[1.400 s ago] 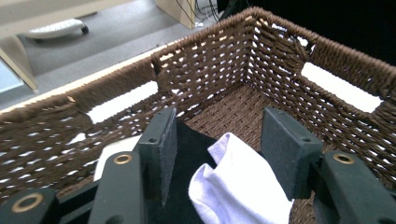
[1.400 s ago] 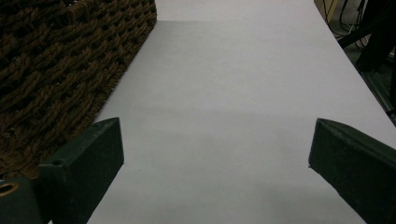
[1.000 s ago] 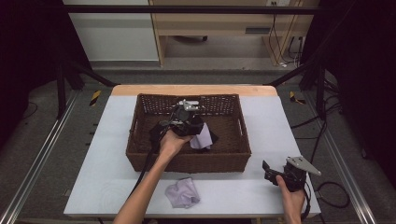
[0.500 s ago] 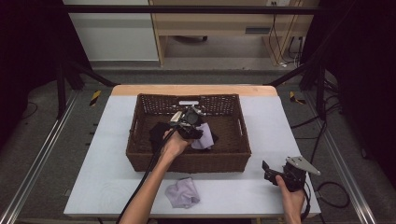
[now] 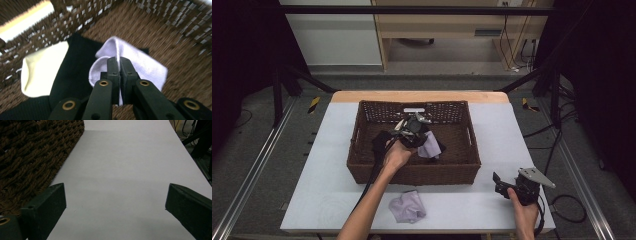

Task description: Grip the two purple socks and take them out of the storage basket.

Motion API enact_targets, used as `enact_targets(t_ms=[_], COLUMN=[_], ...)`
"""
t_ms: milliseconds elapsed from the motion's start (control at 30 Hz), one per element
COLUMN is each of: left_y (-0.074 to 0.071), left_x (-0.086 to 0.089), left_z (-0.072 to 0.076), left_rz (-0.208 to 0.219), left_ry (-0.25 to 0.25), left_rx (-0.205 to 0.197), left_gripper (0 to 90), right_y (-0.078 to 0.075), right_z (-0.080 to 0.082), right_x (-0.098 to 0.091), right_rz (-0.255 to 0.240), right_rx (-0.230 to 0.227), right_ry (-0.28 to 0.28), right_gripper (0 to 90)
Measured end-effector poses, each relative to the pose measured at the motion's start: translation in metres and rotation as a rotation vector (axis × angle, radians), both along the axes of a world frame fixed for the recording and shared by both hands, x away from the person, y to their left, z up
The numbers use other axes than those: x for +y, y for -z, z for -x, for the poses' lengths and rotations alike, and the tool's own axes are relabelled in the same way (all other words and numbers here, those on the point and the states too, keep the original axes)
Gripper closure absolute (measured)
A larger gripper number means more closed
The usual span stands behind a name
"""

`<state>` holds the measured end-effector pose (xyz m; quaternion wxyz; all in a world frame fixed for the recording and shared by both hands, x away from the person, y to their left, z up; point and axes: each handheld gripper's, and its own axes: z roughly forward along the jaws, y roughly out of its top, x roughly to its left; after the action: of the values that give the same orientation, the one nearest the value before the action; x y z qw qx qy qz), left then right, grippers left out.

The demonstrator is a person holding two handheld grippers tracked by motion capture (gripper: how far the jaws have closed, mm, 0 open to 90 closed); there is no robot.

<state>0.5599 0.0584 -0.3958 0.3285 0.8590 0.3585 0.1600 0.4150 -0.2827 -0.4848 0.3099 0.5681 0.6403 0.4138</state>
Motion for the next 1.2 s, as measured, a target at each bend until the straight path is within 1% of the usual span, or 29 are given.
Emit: enact_targets(t_ms=[33,100,167,233,267,333,367,400,433,500,600,733,833,933,1033,1100,1167,1200], left_y=[-0.002,-0.007,-0.013,-0.019,-0.023,-0.032,-0.037,-0.042,-0.047,-0.057,-0.069,-0.083,-0.090,-0.097,-0.104,-0.109,-0.110,-0.111], left_x=[0.003,0.007,0.009,0.012,0.013,0.016,0.018,0.021,0.024,0.030,0.042,0.055,0.064,0.072,0.082,0.088,0.093,0.096], left_z=[0.001,0.003,0.006,0.011,0.014,0.021,0.025,0.029,0.033,0.042,0.054,0.072,0.086,0.100,0.115,0.126,0.135,0.140], left_rz=[0.027,0.057,0.082,0.118,0.135,0.174,0.184,0.198,0.216,0.233,0.277,0.288,0.316,0.330,0.361,0.366,0.377,0.374], left_ry=[0.003,0.008,0.016,0.021,0.024,0.029,0.032,0.036,0.037,0.044,0.057,0.084,0.102,0.121,0.136,0.146,0.156,0.162], left_rx=[-0.010,-0.035,-0.072,-0.110,-0.135,-0.171,-0.200,-0.220,-0.233,-0.266,-0.287,-0.318,-0.332,-0.346,-0.361,-0.377,-0.382,-0.390], left_gripper=[86.7,86.8,86.8,86.8,86.8,86.8,86.8,86.8,86.8,86.8,86.8,86.8,86.8,86.8,86.8,86.8,86.8,86.8], right_y=[0.000,0.000,0.000,0.000,0.000,0.000,0.000,0.000,0.000,0.000,0.000,0.000,0.000,0.000,0.000,0.000,0.000,0.000], right_z=[0.000,0.000,0.000,0.000,0.000,0.000,0.000,0.000,0.000,0.000,0.000,0.000,0.000,0.000,0.000,0.000,0.000,0.000], right_x=[0.000,0.000,0.000,0.000,0.000,0.000,0.000,0.000,0.000,0.000,0.000,0.000,0.000,0.000,0.001,0.000,0.001,0.001], right_rz=[0.000,0.000,0.001,-0.001,0.000,0.000,0.002,0.002,0.002,0.000,0.002,0.001,0.003,0.003,0.004,0.005,0.005,0.005], right_rx=[0.000,0.000,0.001,0.001,0.000,0.001,0.001,0.001,0.001,0.000,0.001,0.000,0.000,0.001,-0.002,-0.001,-0.001,-0.002], right_ry=[-0.001,-0.001,-0.002,-0.001,-0.002,-0.001,-0.001,-0.001,-0.001,0.000,-0.002,0.000,0.001,0.004,0.006,0.005,0.007,0.007], right_gripper=[3.7,3.7,3.7,3.7,3.7,3.7,3.7,3.7,3.7,3.7,3.7,3.7,3.7,3.7,3.7,3.7,3.7,3.7])
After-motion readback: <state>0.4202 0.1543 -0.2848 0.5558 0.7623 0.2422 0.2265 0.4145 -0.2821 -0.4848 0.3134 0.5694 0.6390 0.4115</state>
